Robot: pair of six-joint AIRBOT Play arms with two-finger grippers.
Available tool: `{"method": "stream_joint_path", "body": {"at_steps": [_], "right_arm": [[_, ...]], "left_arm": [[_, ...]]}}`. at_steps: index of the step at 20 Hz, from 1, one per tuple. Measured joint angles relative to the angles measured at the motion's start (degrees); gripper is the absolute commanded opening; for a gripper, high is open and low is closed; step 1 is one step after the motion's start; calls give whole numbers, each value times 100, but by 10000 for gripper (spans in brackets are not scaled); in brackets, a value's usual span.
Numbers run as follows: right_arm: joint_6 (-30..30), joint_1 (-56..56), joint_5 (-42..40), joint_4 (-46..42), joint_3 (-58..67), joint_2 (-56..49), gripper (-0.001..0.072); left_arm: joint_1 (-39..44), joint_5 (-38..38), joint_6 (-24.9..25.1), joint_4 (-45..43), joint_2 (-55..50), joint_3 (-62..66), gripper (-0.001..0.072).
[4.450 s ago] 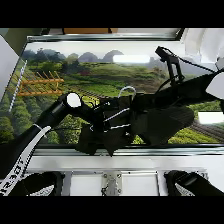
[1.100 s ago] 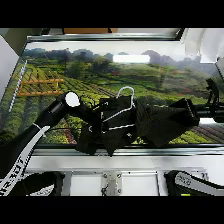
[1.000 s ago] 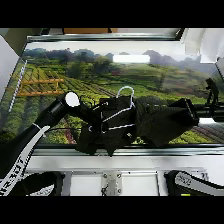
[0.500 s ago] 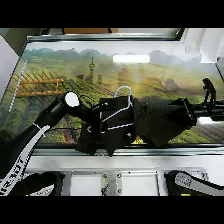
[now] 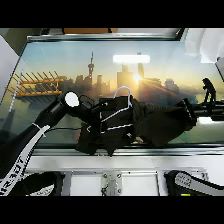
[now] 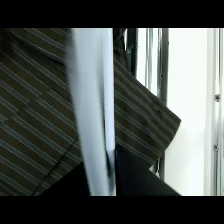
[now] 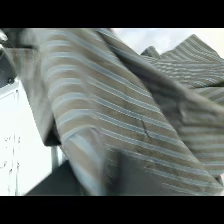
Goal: Fold the clothes and pants, and hang the long-sleeved shirts on hangers.
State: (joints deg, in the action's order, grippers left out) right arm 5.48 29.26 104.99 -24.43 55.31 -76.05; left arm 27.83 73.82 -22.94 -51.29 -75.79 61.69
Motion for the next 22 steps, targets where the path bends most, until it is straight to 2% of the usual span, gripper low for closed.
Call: {"method": "stream_joint_path", "body": {"at_steps": [11,12,13,18,22], "right_arm": [[-79,0,-83,22,2,-2,18],[-85,0,-118,24,0,-2,18],[-192,-2,-151,20,-4,-4,17],[-94,-9,-240,2,-7,-4,17],[-96,-7,-293,20,-7,-4,16]], "left_arm": [[2,-50,-2,4,4,2,31],[2,-57,4,9,4,2,222],[2,-151,24,74,7,7,331],[4,61,-164,35,9,11,334],[-79,208,-553,-7,57,11,334]]}}
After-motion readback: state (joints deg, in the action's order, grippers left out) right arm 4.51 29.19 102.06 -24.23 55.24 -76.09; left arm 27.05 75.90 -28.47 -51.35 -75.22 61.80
